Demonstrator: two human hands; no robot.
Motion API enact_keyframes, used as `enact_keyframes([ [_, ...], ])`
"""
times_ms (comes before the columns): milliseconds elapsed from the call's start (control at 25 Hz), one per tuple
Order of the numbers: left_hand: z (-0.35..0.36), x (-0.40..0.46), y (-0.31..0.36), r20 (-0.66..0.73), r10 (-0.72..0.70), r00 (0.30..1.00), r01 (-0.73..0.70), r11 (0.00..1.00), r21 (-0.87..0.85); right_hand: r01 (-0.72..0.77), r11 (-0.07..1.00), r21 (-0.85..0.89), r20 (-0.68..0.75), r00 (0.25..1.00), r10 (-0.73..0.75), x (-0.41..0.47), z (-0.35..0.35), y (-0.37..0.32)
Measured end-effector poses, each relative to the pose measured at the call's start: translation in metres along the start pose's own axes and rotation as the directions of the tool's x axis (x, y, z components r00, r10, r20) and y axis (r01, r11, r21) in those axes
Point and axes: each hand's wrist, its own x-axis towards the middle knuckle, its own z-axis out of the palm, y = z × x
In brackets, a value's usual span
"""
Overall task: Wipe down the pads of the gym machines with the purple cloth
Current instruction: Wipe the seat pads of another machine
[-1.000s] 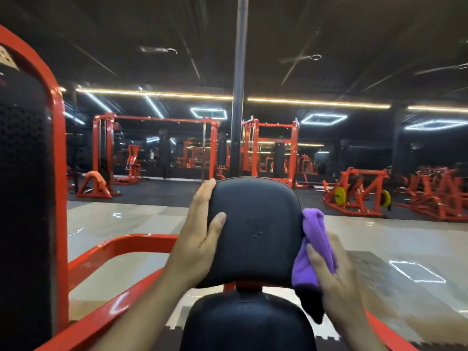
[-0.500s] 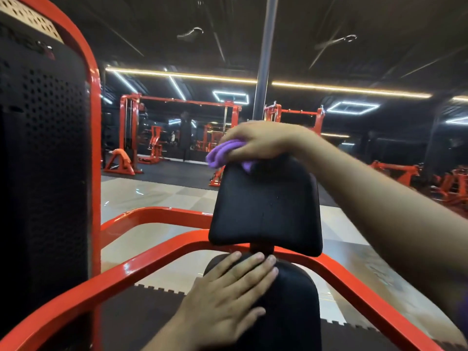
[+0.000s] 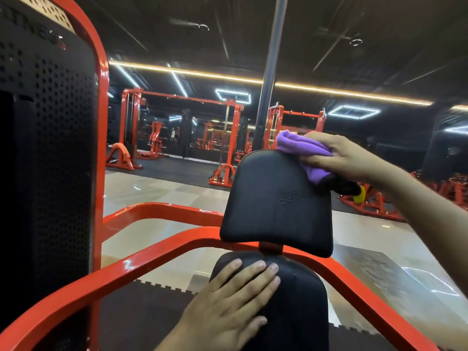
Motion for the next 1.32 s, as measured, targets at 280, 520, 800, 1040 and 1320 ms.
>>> enact_keyframes([
  [280,0.004,-0.003,0.001,-0.019,-0.022,1.000,0.022,0.999,-0.034,0.224,0.874,-0.432,0.140,0.974,-0.180,0.086,0.041,-0.062],
  [520,0.002,-0.006,0.000,0.013,-0.042,0.999,0.043,0.998,-0.053,0.262,0.860,-0.439,0.065,0.963,-0.260,0.044,0.029,-0.038],
  [800,0.004,-0.007,0.003,0.017,-0.059,0.998,0.060,0.997,-0.053,0.124,0.789,-0.601,-0.141,0.956,-0.258,-0.008,0.054,-0.025],
  [1040,0.003,-0.013,0.009,0.025,-0.050,0.998,0.051,0.998,-0.045,0.038,0.676,-0.736,-0.208,0.938,-0.278,-0.027,0.062,-0.031],
  [1320,0.009,-0.021,0.009,-0.034,-0.080,0.996,0.079,0.996,-0.027,0.145,0.591,-0.794,-0.099,0.927,-0.361,-0.100,0.121,-0.044],
])
